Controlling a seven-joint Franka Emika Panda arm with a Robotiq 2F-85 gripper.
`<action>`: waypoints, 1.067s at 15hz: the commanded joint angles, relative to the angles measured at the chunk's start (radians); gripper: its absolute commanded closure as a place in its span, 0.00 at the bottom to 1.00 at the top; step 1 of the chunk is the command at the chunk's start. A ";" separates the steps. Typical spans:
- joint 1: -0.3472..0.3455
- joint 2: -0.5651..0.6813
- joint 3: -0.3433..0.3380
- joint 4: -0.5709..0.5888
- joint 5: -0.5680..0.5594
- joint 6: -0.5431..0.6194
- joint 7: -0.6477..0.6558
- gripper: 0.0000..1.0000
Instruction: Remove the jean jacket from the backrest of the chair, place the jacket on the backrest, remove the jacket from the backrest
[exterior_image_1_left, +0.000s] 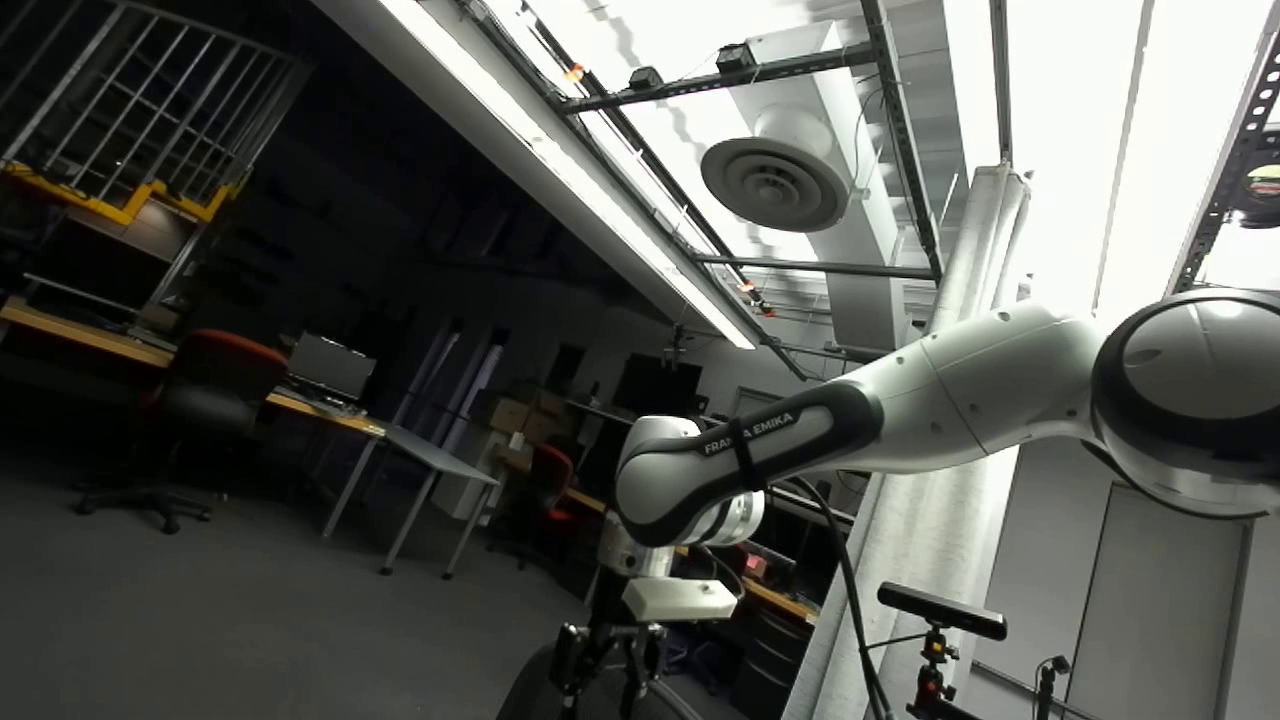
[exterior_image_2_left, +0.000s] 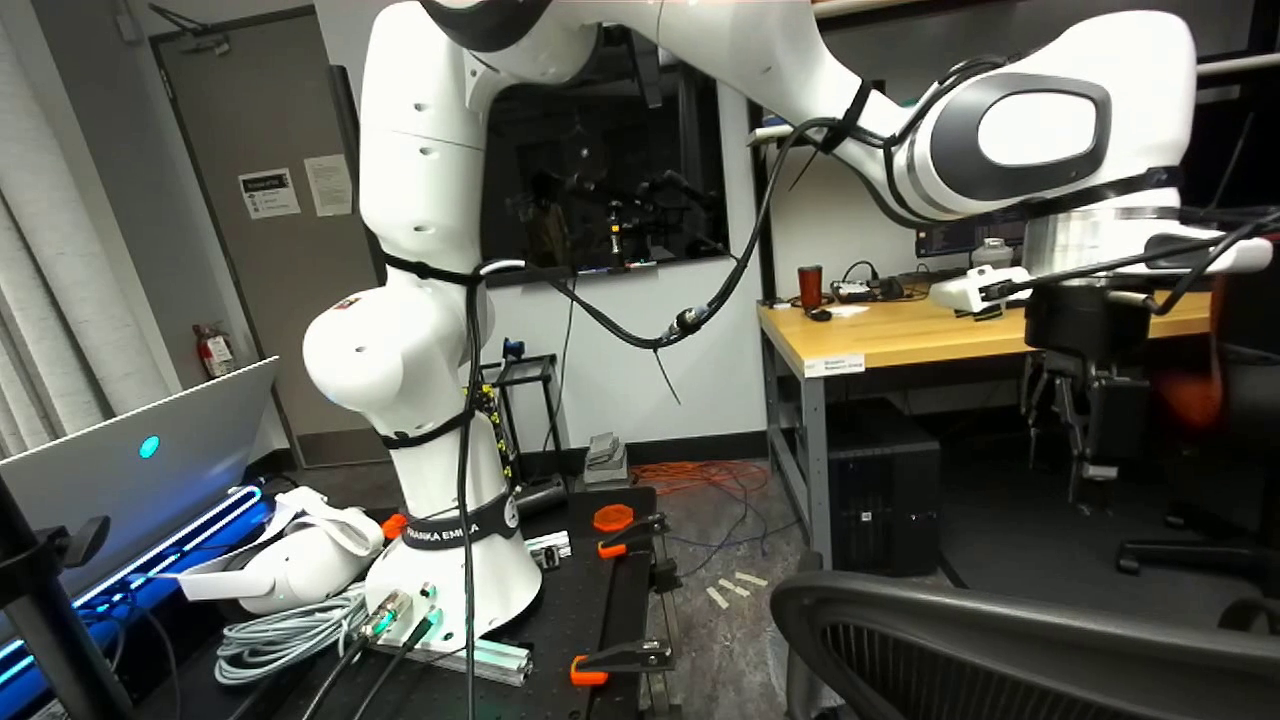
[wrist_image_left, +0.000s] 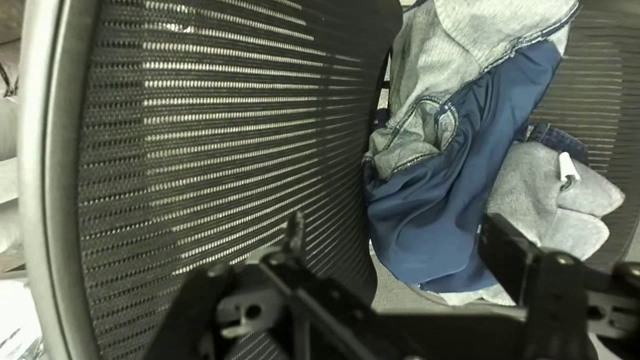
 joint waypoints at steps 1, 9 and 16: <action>0.003 -0.068 -0.012 -0.063 -0.037 0.092 -0.003 0.00; -0.002 -0.212 -0.001 -0.189 -0.026 0.252 -0.024 0.00; -0.005 -0.326 0.019 -0.253 0.011 0.260 -0.054 0.00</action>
